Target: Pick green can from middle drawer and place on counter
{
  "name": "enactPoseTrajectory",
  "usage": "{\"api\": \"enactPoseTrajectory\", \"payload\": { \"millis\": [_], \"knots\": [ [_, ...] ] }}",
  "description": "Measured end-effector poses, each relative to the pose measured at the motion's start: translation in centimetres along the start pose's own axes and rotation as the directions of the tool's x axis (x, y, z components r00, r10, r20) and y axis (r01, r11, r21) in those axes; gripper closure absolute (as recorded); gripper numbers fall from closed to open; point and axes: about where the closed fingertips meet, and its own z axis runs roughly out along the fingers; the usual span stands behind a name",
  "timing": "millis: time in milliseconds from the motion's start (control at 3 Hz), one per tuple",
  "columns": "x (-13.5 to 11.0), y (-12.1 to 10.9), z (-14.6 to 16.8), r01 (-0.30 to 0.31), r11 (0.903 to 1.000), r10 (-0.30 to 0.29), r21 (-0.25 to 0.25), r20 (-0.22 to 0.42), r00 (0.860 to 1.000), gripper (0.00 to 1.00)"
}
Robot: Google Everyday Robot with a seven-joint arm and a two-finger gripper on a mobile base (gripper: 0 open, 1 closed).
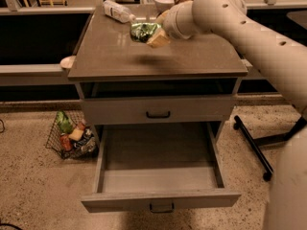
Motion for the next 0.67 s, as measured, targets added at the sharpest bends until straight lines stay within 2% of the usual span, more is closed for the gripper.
{"api": "enactPoseTrajectory", "payload": {
  "millis": [333,667],
  "knots": [
    [0.7,-0.9,2.8,-0.080,0.9964,0.081,-0.027,0.034,0.996,1.00],
    [2.1,-0.8,4.9,-0.151,0.9869,0.153,-0.056,0.033,0.988,1.00]
  ]
}}
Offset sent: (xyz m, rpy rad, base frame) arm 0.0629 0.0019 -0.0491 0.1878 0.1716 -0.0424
